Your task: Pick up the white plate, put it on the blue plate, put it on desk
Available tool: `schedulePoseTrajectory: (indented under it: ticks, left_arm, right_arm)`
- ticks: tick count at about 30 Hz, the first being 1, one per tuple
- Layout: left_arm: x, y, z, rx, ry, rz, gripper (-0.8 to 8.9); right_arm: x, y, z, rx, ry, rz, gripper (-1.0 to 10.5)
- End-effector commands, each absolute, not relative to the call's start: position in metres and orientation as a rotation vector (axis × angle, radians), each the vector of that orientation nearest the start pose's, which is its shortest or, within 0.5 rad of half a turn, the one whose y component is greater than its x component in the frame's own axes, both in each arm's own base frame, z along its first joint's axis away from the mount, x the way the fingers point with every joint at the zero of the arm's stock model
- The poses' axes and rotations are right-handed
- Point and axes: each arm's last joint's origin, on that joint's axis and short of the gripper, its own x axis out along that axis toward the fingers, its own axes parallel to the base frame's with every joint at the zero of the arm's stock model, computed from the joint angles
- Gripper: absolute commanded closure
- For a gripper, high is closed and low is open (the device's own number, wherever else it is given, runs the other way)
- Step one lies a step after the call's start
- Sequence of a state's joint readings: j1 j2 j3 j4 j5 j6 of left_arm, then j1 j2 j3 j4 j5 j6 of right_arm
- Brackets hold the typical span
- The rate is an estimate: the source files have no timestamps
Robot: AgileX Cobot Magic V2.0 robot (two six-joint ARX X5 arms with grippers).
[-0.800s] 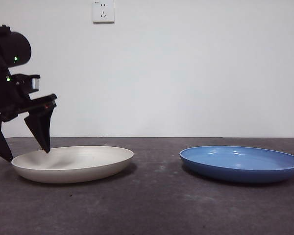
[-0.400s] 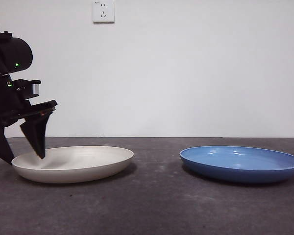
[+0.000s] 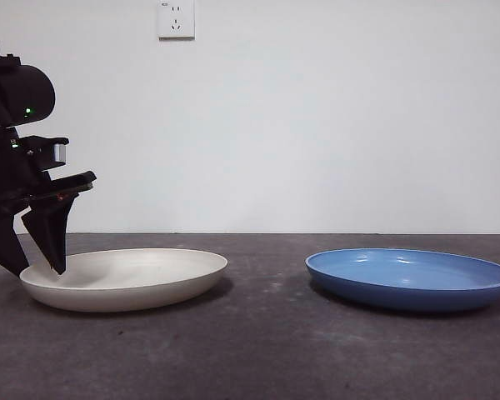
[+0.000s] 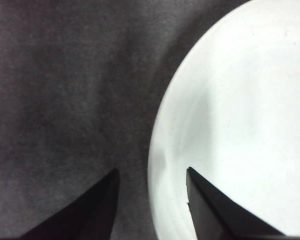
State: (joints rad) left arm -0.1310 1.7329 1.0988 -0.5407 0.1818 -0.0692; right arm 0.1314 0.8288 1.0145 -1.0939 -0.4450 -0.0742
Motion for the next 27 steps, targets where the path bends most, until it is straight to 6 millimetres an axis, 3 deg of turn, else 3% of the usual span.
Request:
schedulePoseTrajectory:
  ticks: [1, 8, 14, 27]
  left_arm:
    - [0.3346, -0.0494, 0.1778, -0.092, 1.189, -0.231, 6.22]
    - [0.3331, -0.0493, 0.1769, -0.092, 1.207, -0.230, 6.74]
    - [0.3330, -0.0492, 0.1768, -0.093, 1.209, -0.230, 7.99]
    - [0.3353, -0.0518, 0.1803, -0.206, 1.184, -0.256, 7.99]
  right_arm:
    - [0.1276, 0.0299, 0.3336, 0.078, 0.869, 0.571, 5.5]
    - [0.1276, 0.0299, 0.3336, 0.078, 0.869, 0.571, 5.5]
    - [0.1275, 0.0299, 0.3337, 0.078, 0.868, 0.571, 5.5]
    - [0.1275, 0.0299, 0.3337, 0.078, 0.868, 0.571, 5.5]
